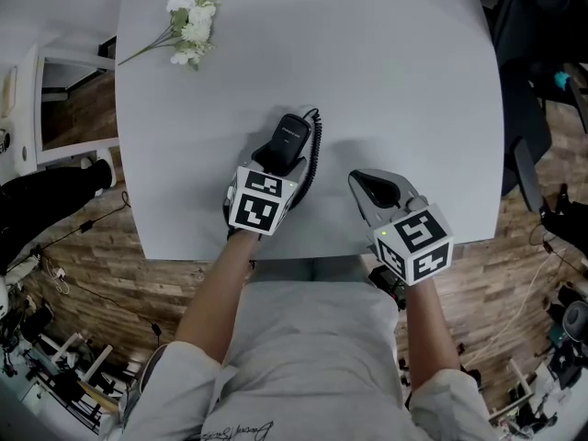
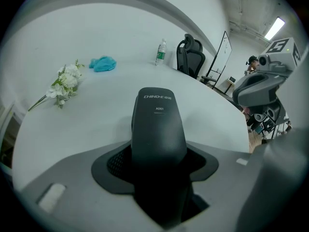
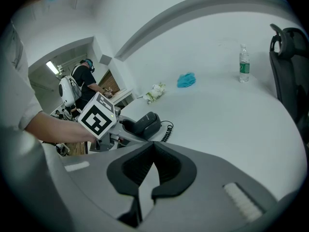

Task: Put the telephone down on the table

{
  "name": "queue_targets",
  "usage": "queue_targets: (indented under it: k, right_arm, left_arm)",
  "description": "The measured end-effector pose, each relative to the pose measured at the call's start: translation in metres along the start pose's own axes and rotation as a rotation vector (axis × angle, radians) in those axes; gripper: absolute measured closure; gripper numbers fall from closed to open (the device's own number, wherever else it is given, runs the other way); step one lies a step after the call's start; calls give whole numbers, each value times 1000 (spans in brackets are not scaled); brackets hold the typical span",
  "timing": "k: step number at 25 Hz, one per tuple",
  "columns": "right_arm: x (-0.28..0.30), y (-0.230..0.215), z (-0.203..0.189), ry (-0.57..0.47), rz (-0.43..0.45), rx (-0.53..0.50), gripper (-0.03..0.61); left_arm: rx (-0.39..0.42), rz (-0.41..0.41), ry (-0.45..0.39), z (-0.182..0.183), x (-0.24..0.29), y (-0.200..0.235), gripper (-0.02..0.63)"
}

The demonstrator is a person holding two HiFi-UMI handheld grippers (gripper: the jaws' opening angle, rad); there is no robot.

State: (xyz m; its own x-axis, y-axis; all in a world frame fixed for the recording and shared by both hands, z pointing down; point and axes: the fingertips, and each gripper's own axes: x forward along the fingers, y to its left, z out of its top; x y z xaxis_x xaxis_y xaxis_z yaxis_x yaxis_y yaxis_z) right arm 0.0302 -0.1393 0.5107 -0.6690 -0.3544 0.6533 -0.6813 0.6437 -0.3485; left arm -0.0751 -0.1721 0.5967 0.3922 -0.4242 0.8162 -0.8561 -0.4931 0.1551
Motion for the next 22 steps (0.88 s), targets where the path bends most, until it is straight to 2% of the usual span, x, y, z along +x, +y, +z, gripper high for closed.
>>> queue_targets:
  k: [22]
  right_arm:
    - [-2, -2, -6, 8, 12, 11, 572]
  left_arm:
    - [3, 15, 36, -3, 14, -1, 317]
